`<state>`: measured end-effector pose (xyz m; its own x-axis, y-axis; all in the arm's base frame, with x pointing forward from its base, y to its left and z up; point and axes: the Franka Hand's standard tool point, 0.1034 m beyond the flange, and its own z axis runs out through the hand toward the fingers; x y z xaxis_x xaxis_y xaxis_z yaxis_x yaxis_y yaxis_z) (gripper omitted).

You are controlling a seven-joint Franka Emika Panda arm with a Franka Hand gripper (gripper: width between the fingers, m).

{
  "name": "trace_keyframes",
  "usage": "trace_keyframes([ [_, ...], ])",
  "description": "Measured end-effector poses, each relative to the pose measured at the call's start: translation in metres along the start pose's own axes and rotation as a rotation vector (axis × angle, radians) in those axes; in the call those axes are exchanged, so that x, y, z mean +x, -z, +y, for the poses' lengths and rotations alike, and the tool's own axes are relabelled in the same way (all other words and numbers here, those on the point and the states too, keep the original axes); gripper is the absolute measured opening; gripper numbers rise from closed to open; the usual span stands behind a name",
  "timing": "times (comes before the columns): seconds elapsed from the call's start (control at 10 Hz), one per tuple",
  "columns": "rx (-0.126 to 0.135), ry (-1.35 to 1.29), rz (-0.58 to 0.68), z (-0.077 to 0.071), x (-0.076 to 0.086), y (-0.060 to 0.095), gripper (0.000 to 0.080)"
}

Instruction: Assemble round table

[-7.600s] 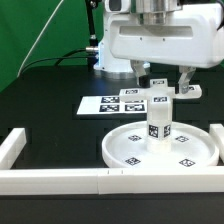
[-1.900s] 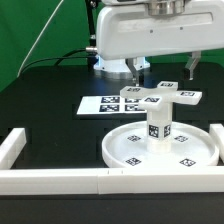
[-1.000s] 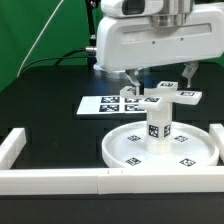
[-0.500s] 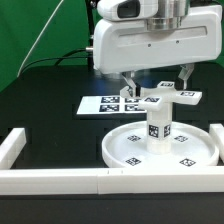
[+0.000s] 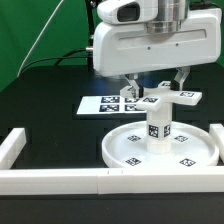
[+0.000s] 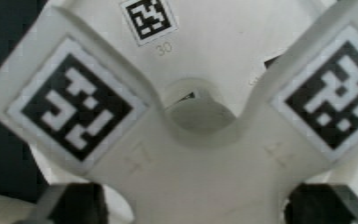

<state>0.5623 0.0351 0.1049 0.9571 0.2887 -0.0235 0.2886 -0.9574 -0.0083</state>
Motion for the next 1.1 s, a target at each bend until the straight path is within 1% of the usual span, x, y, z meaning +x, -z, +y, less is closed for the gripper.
trace_keyframes([
  [0.4,0.000,-0.051,0.000,0.0000,0.0000,-0.0001,0.0433],
  [0.6,0.000,-0.343,0.009,-0.0022,0.0013,-0.0004,0.0433],
  [0.8,0.021,-0.667,0.019,-0.0036,0.0017,-0.0013,0.0433],
  [0.9,0.042,-0.846,0.027,-0.0041,0.0018,-0.0016,0.0435],
  [1.1,0.064,-1.054,0.022,-0.0043,0.0018,-0.0015,0.0435],
])
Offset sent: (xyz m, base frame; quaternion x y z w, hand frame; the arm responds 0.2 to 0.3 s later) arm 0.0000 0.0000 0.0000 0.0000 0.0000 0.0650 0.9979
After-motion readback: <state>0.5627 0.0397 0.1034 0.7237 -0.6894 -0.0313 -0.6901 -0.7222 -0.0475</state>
